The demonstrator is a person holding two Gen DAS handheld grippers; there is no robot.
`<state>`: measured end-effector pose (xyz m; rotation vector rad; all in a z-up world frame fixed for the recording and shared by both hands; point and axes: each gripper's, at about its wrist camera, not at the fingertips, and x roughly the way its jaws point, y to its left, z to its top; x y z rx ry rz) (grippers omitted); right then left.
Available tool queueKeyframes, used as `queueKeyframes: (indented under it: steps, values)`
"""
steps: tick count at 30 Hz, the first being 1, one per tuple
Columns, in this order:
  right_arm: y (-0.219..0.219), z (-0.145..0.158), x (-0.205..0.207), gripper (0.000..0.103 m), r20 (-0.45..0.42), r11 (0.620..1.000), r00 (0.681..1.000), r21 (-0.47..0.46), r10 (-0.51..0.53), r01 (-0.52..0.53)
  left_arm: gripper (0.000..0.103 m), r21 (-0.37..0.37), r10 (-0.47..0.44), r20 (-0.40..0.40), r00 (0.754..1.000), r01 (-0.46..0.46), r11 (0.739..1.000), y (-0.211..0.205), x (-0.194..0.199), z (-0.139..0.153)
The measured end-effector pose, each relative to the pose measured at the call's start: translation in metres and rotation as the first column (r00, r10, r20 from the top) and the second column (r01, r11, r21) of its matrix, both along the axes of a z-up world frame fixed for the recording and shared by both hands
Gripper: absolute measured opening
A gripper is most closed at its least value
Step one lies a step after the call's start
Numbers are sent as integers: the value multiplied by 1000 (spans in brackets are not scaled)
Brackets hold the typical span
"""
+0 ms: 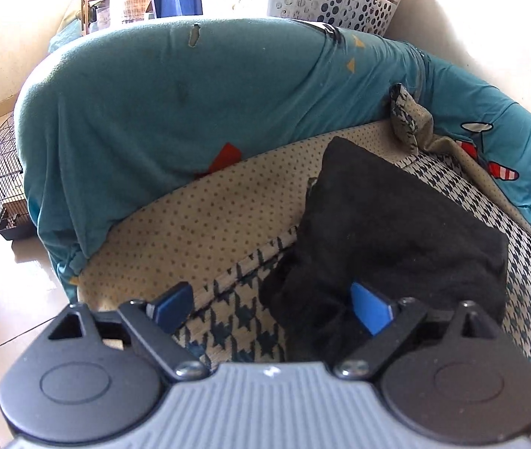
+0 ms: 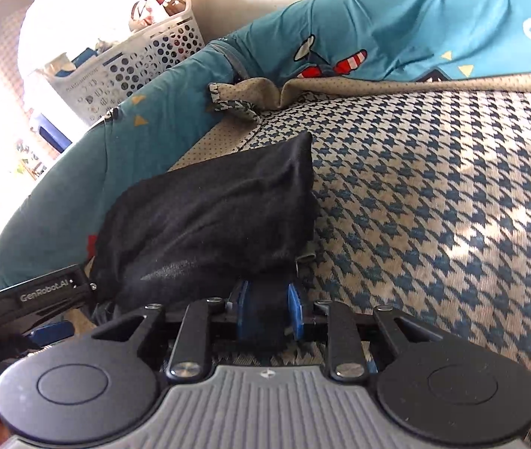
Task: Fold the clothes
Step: 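Lower the black shirt onto the green-striped garment with both grippers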
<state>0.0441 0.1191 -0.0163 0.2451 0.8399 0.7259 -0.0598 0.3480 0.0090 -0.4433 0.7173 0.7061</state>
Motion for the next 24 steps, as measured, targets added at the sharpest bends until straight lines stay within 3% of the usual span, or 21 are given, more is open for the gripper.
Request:
queueKeyframes:
  steps: [3, 8, 13, 24]
  values:
    - [-9, 3, -12, 27, 21, 998, 998, 14, 56, -56, 92, 1, 1, -2, 1000, -1, 1000, -1, 1, 0]
    - [2, 7, -26, 30, 74, 987, 986, -59, 152, -148, 92, -8, 2, 0, 1000, -2, 1000, 0, 1, -1]
    - [22, 1, -33, 31, 114, 978, 980, -156, 160, -142, 93, -23, 4, 2, 1000, -4, 1000, 2, 2, -2]
    - [40, 0, -14, 31, 162, 979, 983, -199, 84, -51, 93, -93, 7, 6, 1000, -6, 996, 5, 11, -10]
